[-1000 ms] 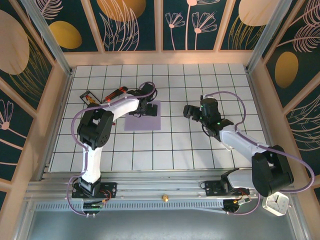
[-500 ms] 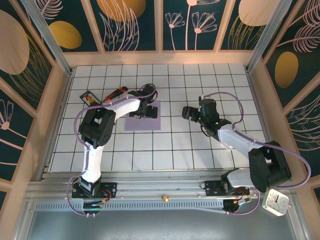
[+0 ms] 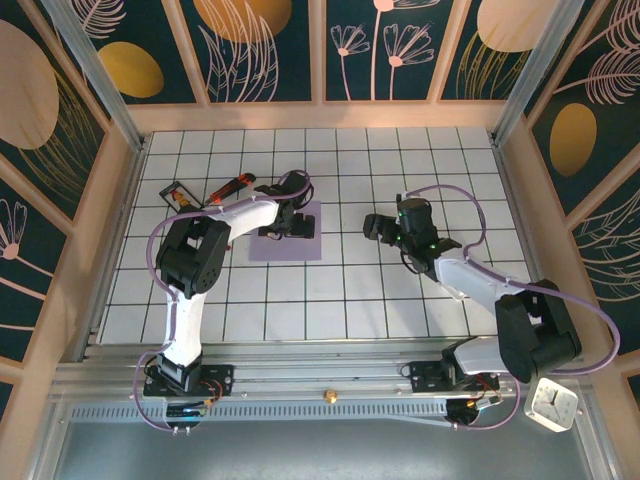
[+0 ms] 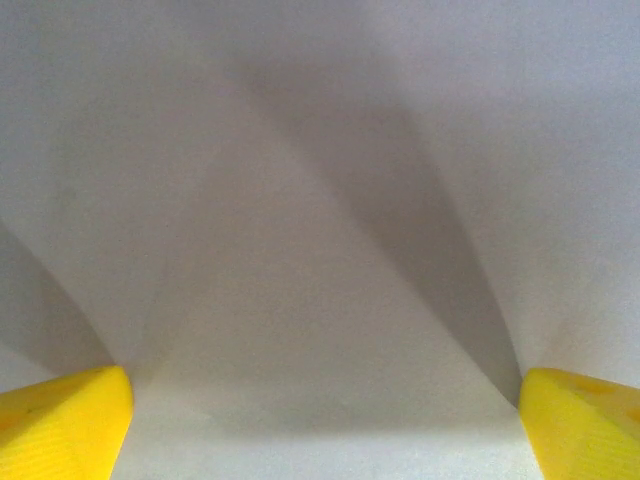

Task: Fold a paper plane with a square sheet of paper (pick it up from the middle)
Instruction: First fold the square sheet of paper in half at the center of the table.

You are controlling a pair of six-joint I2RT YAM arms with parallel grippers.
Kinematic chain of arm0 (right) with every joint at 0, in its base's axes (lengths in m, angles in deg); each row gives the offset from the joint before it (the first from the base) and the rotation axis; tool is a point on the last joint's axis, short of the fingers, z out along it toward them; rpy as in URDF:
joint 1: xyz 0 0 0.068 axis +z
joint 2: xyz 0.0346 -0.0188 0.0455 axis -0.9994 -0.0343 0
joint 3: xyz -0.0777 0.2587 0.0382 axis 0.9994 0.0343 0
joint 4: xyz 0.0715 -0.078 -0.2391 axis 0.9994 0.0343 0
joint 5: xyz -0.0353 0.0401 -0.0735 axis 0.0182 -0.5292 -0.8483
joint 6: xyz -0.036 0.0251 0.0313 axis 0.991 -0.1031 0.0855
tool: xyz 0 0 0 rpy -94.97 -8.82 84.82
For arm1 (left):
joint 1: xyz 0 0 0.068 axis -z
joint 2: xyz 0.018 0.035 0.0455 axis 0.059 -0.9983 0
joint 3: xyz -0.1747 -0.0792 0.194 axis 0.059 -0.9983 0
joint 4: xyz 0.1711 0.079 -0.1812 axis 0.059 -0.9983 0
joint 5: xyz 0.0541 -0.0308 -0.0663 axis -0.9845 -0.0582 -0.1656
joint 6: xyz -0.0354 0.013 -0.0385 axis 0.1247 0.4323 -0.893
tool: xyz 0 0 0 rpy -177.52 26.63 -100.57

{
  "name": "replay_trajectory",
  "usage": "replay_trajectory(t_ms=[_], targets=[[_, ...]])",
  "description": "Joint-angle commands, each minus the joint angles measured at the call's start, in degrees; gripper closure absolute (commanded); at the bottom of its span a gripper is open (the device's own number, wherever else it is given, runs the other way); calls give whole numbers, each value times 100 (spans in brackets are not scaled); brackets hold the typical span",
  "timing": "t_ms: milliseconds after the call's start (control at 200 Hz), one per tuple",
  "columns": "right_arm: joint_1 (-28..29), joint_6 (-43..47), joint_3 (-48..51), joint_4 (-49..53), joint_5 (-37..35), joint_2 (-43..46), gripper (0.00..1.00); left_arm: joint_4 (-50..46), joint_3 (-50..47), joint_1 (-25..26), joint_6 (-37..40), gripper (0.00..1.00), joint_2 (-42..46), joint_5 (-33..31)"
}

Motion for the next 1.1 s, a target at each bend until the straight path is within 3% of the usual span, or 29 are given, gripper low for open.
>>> replay_trajectory(t_ms=[0,520,671,866,966,1096], targets=[[43,-97,60,-141,38,-58,4,-133,-273,-26,-45,2,-172,139],[37,-43,-218,27,144,-190,4,120,-448,-17,-113,12,-2,472],[37,-52,-307,71,217,-261,4,496,-654,-21,-251,27,218,860],[29,31,-382,239,62,-186,4,858,-822,55,-450,52,623,1142],[-37,62,-389,387,-51,-22,4,1482,-1082,60,-735,67,1031,1733],[-255,61,-389,677,-5,377,4,2556,-1506,127,-1367,74,1614,2684]])
